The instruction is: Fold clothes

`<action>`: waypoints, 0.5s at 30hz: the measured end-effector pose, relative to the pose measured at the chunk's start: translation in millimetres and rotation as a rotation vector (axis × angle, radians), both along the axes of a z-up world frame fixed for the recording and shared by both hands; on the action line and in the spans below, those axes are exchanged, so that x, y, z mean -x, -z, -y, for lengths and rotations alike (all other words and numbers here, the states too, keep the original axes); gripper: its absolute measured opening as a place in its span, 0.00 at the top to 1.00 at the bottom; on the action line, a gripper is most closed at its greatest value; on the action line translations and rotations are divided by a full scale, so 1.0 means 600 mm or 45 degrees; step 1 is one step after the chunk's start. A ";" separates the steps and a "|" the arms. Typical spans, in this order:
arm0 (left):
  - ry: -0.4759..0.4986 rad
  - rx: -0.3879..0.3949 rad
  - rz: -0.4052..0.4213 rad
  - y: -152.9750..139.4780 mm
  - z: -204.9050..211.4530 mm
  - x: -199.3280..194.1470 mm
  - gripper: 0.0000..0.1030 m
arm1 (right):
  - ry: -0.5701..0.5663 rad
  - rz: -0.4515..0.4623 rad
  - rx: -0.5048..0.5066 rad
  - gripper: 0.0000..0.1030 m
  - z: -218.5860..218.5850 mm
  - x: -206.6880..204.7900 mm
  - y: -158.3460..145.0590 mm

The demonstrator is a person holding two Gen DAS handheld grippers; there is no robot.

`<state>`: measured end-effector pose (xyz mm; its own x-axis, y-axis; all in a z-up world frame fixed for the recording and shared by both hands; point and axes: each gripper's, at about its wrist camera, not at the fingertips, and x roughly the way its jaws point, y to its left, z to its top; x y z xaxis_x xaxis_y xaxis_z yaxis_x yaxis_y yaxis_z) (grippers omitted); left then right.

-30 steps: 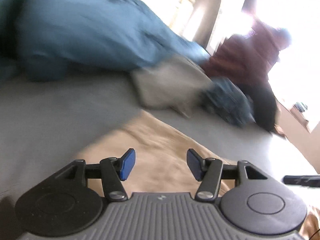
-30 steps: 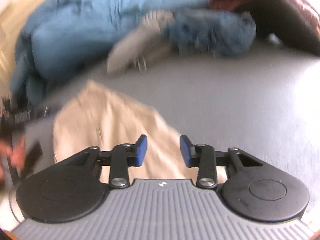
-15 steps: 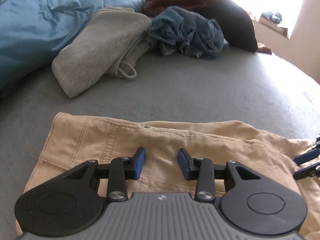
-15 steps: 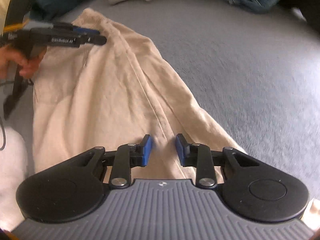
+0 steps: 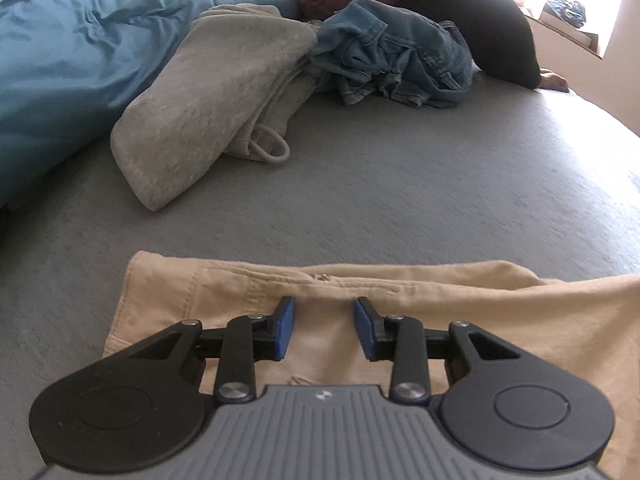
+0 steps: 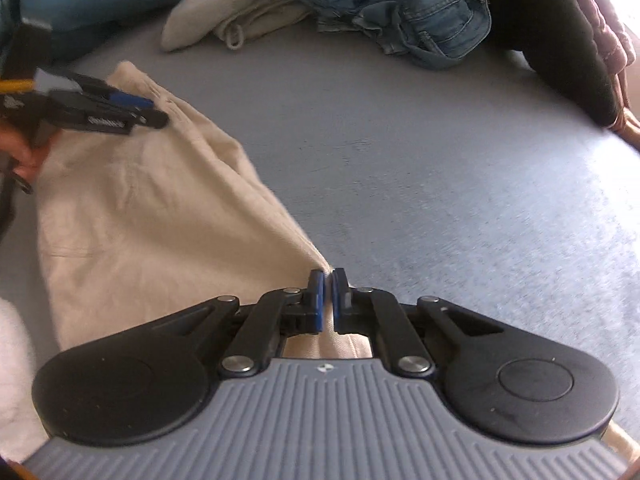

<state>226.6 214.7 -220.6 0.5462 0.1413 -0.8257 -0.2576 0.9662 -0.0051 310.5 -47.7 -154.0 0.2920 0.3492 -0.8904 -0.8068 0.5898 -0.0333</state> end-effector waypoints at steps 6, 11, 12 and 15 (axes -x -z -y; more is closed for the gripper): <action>0.005 -0.036 0.013 0.007 -0.002 -0.004 0.65 | -0.021 0.036 0.097 0.97 -0.018 0.001 0.075; 0.016 -0.043 0.018 0.007 -0.011 0.002 0.65 | -0.009 0.017 0.120 0.89 -0.023 0.005 0.065; 0.019 -0.040 0.018 0.007 -0.014 0.005 0.65 | -0.004 0.011 0.118 0.85 -0.024 0.005 0.053; 0.029 -0.034 0.017 0.006 -0.023 0.013 0.65 | -0.007 -0.070 -0.059 0.75 -0.030 0.004 -0.001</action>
<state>218.9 228.5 -223.9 0.5607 0.1505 -0.8142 -0.2358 0.9717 0.0173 308.0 -30.0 -153.4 0.2410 0.3923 -0.8877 -0.8101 0.5850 0.0386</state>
